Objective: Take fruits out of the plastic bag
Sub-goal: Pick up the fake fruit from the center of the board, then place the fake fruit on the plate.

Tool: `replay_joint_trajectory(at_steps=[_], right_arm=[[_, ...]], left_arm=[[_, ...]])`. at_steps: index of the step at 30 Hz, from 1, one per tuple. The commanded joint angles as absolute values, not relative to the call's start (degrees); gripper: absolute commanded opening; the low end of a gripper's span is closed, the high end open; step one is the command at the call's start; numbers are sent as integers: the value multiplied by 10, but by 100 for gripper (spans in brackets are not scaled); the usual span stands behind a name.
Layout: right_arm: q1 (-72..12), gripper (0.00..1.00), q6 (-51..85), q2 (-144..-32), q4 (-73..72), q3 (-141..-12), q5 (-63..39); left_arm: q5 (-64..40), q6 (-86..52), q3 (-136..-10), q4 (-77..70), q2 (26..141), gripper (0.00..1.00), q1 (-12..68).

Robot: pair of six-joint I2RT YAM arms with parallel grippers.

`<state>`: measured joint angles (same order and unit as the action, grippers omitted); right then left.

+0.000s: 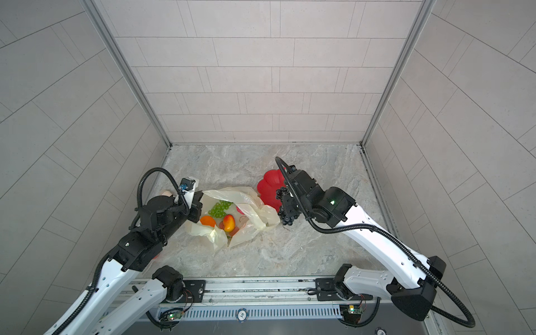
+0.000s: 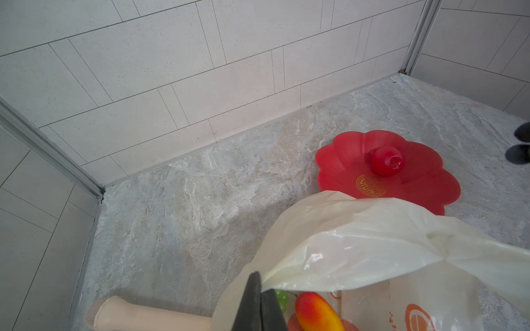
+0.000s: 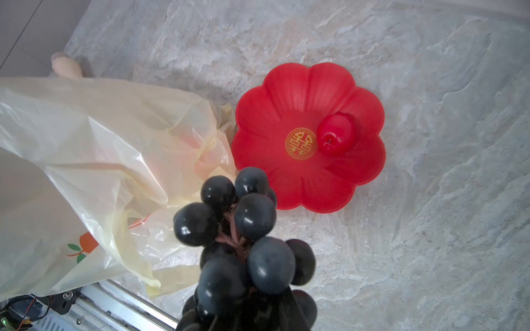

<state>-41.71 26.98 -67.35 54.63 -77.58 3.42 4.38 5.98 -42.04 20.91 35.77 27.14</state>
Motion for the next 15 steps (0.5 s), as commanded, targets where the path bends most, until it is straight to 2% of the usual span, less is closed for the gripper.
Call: replay_joint_trajectory(at_steps=[1, 10, 15], right_arm=[[-379, 21, 223, -697, 543, -806, 18], [-332, 22, 160, -859, 439, -863, -9], [-315, 22, 150, -999, 482, -961, -5]], left_arm=[[47, 57, -415, 193, 352, 0, 271], [42, 56, -417, 189, 357, 0, 271], [36, 58, -420, 189, 363, 0, 271]])
